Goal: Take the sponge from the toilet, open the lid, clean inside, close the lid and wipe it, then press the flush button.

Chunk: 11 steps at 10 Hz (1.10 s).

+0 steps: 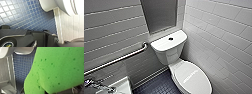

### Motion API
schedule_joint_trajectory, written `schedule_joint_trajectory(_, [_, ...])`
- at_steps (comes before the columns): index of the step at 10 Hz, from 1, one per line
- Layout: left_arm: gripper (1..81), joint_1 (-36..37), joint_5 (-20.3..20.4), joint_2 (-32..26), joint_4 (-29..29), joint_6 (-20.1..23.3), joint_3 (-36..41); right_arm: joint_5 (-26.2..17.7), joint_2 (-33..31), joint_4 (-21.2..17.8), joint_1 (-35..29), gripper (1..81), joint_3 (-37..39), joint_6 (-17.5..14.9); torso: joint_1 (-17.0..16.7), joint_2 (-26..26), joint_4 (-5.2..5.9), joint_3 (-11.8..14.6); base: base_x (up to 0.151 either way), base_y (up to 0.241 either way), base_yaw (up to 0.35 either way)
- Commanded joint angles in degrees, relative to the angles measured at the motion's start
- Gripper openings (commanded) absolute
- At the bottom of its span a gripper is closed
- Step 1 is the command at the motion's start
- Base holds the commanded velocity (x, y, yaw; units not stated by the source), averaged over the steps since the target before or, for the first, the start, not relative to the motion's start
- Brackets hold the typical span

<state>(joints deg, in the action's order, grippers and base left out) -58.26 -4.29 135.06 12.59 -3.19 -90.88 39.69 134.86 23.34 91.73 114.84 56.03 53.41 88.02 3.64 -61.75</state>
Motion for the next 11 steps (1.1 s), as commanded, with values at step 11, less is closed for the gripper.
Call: schedule_joint_trajectory(11, [81.1,13.73,-8.10,4.79,6.13,-0.41,1.41,-1.28,0.52,5.04,3.07,1.0,-0.24,0.13,5.55,8.88,-0.18,0.00,0.000,0.000,0.000])
